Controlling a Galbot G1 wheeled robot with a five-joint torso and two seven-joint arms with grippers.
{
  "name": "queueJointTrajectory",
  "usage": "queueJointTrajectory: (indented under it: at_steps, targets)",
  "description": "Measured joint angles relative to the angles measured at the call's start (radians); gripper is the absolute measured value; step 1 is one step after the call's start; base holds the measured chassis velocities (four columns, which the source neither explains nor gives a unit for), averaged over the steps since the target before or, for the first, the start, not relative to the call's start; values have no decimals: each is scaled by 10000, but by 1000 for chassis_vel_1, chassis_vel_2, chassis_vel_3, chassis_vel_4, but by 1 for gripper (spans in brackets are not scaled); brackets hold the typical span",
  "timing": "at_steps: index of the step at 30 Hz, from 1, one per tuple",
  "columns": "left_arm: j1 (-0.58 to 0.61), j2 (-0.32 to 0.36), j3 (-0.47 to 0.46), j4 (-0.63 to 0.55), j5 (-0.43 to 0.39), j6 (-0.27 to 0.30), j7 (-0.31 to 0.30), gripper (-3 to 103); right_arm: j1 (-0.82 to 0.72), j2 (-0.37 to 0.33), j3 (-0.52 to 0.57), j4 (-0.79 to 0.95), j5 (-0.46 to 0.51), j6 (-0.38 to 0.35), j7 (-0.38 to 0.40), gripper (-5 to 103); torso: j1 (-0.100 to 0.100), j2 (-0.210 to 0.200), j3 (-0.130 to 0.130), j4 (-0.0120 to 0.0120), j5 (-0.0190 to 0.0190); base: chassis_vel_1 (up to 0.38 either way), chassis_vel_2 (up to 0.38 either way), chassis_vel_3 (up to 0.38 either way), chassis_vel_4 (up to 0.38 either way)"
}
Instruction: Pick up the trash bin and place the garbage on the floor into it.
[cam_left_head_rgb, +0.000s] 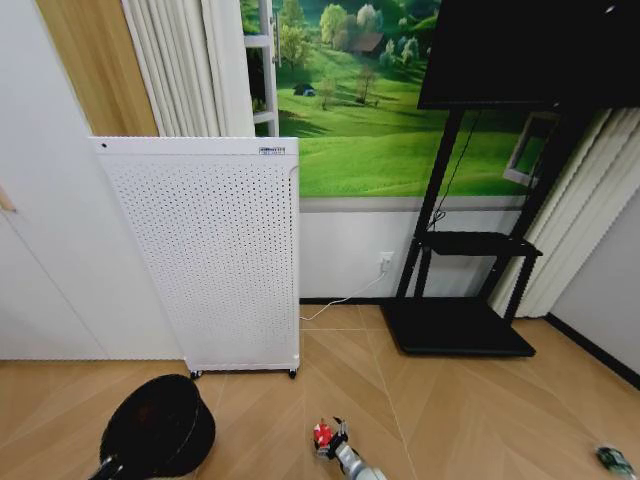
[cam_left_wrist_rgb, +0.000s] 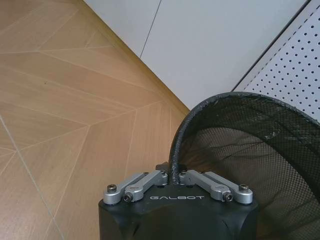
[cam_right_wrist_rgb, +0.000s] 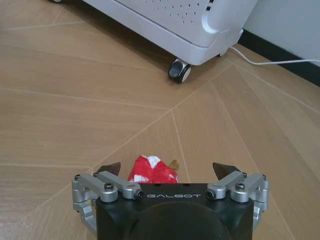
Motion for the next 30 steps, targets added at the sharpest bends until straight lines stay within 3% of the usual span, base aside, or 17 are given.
queueJointTrajectory:
  at_steps: [12, 16, 23, 26, 28, 30]
  targets:
    - [23, -67, -6, -11, 6, -113, 82, 3, 608, 372, 51, -1218, -506, 247, 214, 102, 0, 0, 0, 1, 1, 0, 0, 0, 0]
    - [-6, -63, -13, -45, -22, -127, 85, 3, 814, 426, 35, -1624, -712, 247, 332, 91, 0, 0, 0, 0, 0, 0, 0, 0, 0]
    - [-11, -83, -32, -48, -42, -193, 90, 3, 973, 449, 52, -2086, -926, 123, 540, 92, -1, 0, 0, 1, 0, 0, 0, 0, 0]
    - [-17, -94, -41, -48, -75, -218, 91, 3, 1011, 418, -11, -2166, -894, -62, 554, 76, 0, 0, -1, 0, 0, 0, 0, 0, 0]
    - [-16, -98, -50, -48, -77, -225, 91, 3, 1008, 409, -36, -2156, -860, -104, 551, 76, -1, 0, -1, 1, 1, 0, 0, 0, 0]
    - [-17, -108, -67, -47, -77, -240, 90, 3, 988, 396, -58, -2141, -833, -137, 544, 65, -1, 0, -1, 1, 0, 0, 0, 0, 0]
